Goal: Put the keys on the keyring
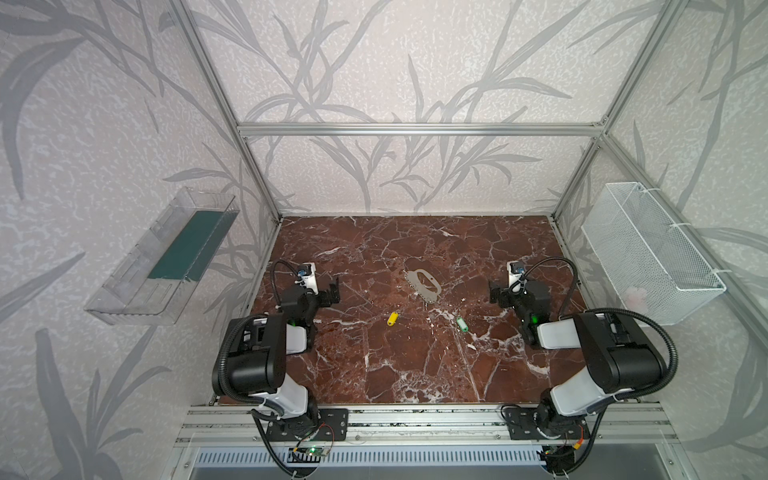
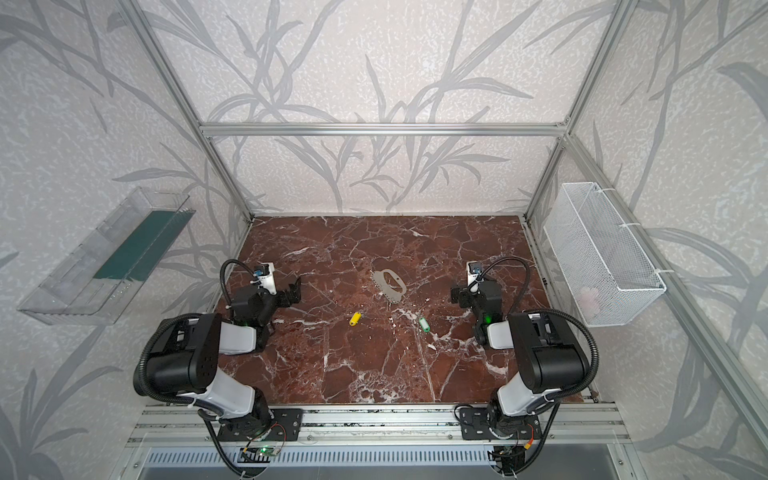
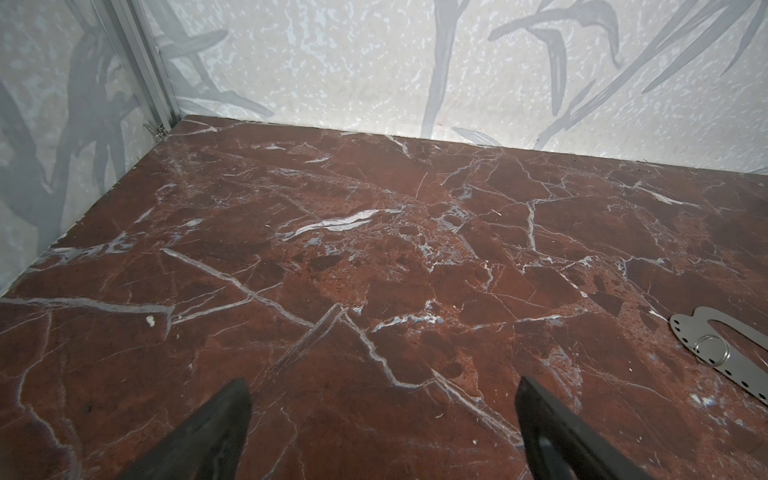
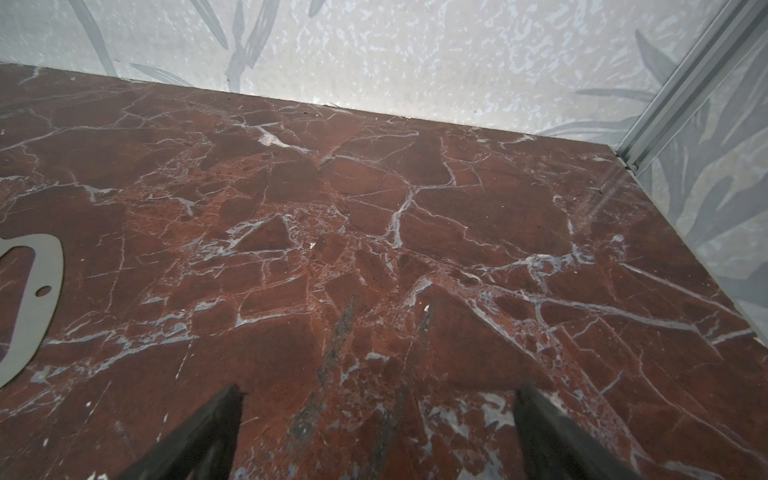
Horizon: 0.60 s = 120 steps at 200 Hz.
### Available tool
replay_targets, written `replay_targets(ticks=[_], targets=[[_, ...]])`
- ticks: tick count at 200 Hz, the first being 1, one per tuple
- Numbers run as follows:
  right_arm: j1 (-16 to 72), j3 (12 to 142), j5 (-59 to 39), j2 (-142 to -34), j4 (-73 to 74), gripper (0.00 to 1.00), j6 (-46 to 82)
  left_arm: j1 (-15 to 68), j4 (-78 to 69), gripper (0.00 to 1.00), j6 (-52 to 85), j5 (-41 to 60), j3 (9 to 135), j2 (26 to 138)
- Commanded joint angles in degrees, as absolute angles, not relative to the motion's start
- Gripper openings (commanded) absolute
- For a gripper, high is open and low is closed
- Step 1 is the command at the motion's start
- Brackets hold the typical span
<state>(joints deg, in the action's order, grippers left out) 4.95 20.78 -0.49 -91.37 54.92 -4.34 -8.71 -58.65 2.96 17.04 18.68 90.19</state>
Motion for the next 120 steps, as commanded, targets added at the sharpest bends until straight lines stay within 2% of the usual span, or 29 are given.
replay_targets(ticks=[1,27,44,53,69,80,103,120], targets=[[5.10,21.62,-0.65,-90.75,55.65,0.99,-4.28,-8.72,-59.10,0.99,2.11,17.73,19.71,90.40],[5.14,21.62,-0.62,-90.79,55.69,0.99,-4.34,-8.33,-58.23,0.99,1.86,16.76,20.03,90.35],[5.88,21.78,1.24,-90.28,55.03,0.99,-4.38,-6.75,-51.26,0.99,1.70,10.93,22.22,87.23],[7.52,23.25,6.60,-86.84,49.26,0.99,-4.80,-6.49,-42.92,0.99,2.08,8.89,25.03,84.07],[8.58,28.56,6.38,-80.77,35.07,0.99,-6.28,-6.03,-29.03,0.99,2.66,6.93,31.05,79.21],[10.36,31.23,10.10,-77.69,31.38,0.99,-5.24,-5.89,-22.17,0.99,8.08,3.35,34.92,76.90],[12.92,37.09,3.54,-73.21,25.02,0.99,-4.87,-5.55,-8.75,0.99,16.72,4.45,43.07,74.50],[16.41,45.17,2.15,-74.39,15.02,0.99,-6.23,-4.22,-7.21,0.99,21.32,5.43,44.62,72.79]])
